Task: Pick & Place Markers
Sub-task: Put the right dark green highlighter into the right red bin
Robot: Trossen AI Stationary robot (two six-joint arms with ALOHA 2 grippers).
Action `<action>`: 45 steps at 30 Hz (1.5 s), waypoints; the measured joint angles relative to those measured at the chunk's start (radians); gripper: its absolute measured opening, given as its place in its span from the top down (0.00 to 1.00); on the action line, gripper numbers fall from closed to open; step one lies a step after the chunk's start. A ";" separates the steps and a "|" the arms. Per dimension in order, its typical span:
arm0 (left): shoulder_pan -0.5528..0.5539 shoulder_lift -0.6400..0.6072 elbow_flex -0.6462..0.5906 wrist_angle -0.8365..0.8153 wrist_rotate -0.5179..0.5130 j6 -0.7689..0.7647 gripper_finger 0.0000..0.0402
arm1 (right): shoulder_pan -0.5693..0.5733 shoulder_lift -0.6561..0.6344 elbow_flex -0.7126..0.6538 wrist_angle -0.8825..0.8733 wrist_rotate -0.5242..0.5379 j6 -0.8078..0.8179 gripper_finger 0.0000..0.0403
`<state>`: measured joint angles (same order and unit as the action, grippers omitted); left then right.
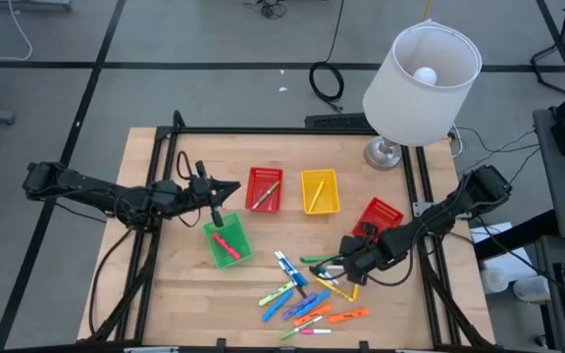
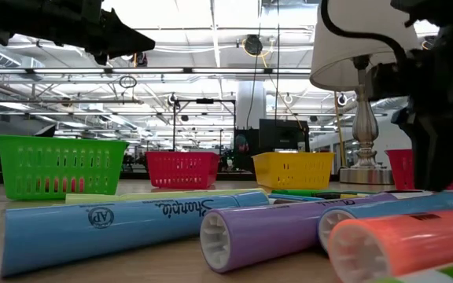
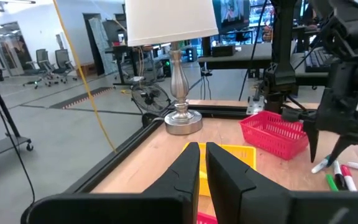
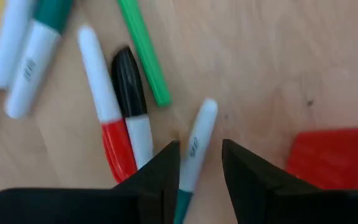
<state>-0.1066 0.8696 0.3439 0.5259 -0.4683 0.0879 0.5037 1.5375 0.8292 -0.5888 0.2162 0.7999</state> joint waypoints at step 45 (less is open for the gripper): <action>0.000 0.000 0.000 0.000 -0.001 0.012 0.91 | -0.031 -0.011 0.328 -0.420 0.050 -0.319 0.95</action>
<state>-0.1064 0.8696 0.3439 0.5256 -0.4694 0.0998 0.4732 1.5264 1.1570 -1.0083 0.2664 0.4810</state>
